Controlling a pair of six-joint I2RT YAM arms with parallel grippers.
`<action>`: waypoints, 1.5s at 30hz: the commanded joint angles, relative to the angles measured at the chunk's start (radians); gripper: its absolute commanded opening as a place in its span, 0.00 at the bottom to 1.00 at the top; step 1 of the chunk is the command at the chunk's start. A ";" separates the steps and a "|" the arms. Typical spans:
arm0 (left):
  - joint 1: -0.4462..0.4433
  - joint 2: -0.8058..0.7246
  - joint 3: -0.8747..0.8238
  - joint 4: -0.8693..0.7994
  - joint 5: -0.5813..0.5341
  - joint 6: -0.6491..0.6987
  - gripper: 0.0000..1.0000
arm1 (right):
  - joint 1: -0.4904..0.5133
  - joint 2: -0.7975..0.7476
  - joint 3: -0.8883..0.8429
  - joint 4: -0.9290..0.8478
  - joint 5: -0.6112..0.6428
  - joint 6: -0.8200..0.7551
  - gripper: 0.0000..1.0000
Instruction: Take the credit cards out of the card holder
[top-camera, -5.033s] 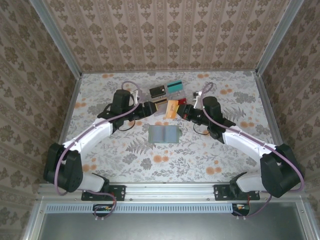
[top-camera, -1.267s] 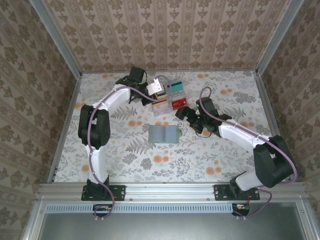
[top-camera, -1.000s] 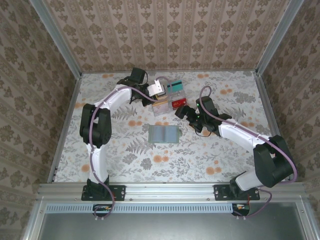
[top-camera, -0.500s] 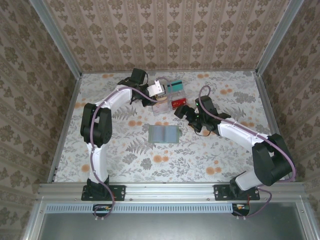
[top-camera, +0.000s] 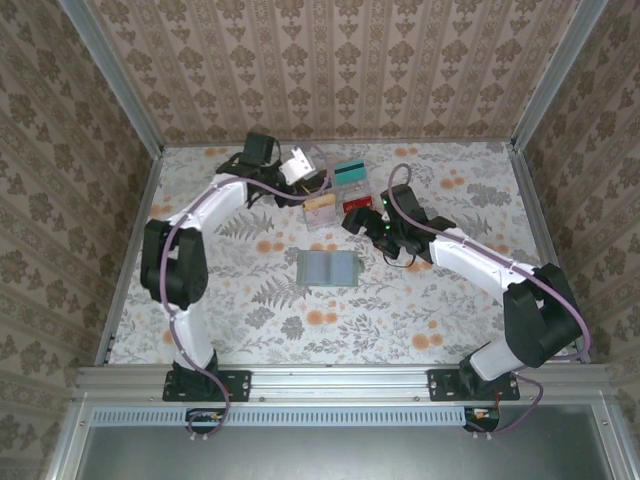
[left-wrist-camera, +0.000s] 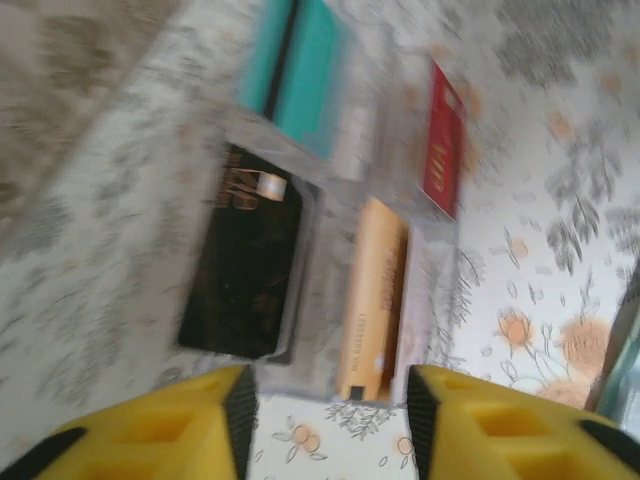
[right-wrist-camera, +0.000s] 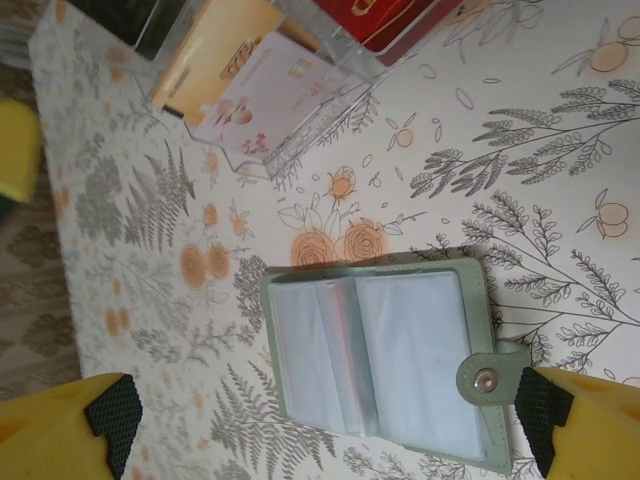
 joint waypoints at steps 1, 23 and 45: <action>0.031 -0.121 -0.072 0.122 -0.077 -0.230 0.57 | 0.064 0.044 0.083 -0.141 0.101 -0.071 0.96; 0.192 -0.484 -0.597 0.192 -0.288 -0.962 1.00 | 0.287 0.477 0.402 -0.449 0.261 -0.148 0.70; 0.183 -0.350 -0.571 0.142 0.099 -1.130 0.78 | 0.279 0.523 0.298 -0.422 0.291 -0.112 0.58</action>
